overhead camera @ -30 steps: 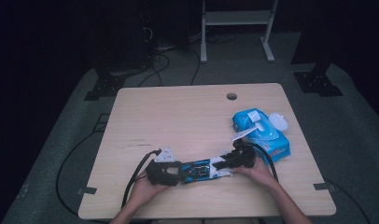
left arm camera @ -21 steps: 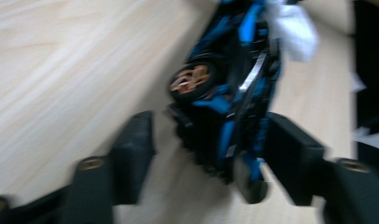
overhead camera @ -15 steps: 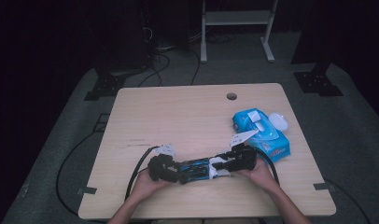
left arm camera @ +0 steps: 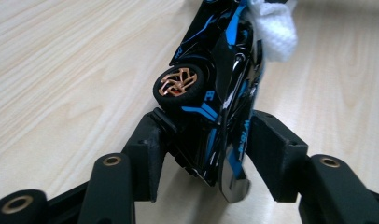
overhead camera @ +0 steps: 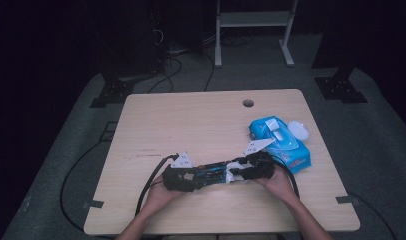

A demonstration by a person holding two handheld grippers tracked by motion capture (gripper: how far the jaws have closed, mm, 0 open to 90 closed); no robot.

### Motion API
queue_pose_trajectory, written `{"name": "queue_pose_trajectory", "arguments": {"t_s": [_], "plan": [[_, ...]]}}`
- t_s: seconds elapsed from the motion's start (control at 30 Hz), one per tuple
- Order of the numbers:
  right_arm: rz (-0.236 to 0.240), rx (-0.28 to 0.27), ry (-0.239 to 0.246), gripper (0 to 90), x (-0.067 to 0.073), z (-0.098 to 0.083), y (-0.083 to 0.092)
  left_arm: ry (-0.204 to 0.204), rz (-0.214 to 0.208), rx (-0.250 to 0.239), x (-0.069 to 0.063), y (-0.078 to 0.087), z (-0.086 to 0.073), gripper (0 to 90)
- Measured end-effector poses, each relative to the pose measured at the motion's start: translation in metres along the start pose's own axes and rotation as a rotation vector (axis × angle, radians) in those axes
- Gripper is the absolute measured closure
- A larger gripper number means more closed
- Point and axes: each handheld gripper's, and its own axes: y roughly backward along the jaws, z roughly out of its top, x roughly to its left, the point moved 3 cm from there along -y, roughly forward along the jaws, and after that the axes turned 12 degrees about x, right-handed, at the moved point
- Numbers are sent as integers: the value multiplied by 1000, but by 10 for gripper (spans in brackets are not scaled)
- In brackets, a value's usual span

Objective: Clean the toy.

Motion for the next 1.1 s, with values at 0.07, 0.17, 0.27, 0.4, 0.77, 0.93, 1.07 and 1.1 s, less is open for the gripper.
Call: {"name": "queue_pose_trajectory", "arguments": {"t_s": [0.07,0.17,0.27,0.4,0.77,0.93,1.07,1.1], "plan": [[-5,-2,-4,506,2,-1,4,-10,-1,-3,-3,2,-1,418],[-7,-15,-10,511,5,-4,11,-5,-18,-13,-5,4,-2,390],[-5,-24,-13,567,9,-6,17,32,-73,-20,0,2,0,361],[-15,-43,-28,679,10,-4,22,23,-79,-20,-1,0,2,459],[-15,-98,-38,843,25,34,4,-47,5,-45,-1,-8,16,574],[17,-106,6,846,41,58,-15,-49,-2,-61,-1,-9,16,573],[-11,-86,58,847,48,63,-24,-34,-22,-76,1,-7,11,573],[-21,-83,54,847,46,62,-23,-37,-22,-78,2,-7,11,573]]}}
